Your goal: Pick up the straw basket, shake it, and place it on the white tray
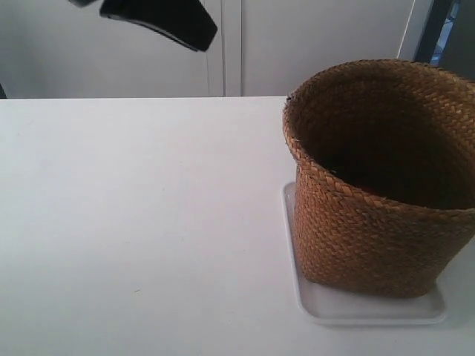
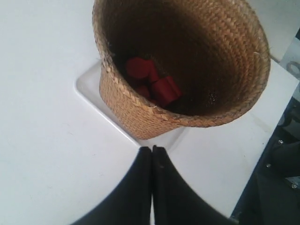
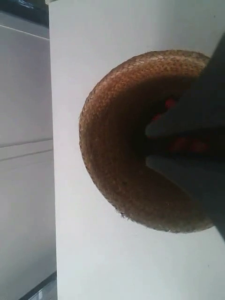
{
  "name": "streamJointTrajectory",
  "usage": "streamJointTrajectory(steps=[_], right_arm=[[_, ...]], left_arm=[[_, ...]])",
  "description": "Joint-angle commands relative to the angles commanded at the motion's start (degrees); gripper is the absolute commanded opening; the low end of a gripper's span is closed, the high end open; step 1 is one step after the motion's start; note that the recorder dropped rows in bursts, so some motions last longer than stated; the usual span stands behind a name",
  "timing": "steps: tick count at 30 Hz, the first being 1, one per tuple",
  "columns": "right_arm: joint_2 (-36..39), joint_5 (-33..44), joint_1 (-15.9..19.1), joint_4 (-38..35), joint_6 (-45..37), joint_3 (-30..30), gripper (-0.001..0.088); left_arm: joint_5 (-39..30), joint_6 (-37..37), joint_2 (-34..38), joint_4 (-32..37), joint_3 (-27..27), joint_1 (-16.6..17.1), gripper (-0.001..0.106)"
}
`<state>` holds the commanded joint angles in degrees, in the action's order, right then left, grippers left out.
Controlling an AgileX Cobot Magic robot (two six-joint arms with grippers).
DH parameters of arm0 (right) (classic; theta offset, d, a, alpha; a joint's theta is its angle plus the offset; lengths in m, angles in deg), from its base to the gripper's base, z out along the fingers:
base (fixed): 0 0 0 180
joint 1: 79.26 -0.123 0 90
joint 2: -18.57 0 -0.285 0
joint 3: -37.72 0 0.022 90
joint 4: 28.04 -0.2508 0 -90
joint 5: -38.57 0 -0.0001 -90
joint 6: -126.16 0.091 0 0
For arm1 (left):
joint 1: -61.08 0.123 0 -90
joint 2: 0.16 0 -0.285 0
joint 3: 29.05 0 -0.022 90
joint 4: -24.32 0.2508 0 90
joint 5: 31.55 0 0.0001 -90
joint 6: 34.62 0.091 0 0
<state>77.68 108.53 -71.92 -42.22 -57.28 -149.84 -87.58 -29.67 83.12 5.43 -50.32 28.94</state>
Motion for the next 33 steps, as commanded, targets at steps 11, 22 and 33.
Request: streamJointTrajectory(steps=[11, 22, 33], right_arm=[[-9.09, -4.94, -2.93, -2.22, -2.79, 12.79, 0.0000], [-15.34, -7.91, -2.93, -2.92, -4.18, 24.81, 0.0000], [-15.46, -6.70, -2.93, -2.81, -4.23, 25.52, 0.0000]], left_arm=[[8.85, 3.05, -13.21, 1.83, 14.01, 0.00, 0.000], [28.80, 3.05, -33.72, 2.47, 42.03, 0.00, 0.000], [28.25, 2.81, -46.20, 3.52, 50.16, 0.00, 0.000]])
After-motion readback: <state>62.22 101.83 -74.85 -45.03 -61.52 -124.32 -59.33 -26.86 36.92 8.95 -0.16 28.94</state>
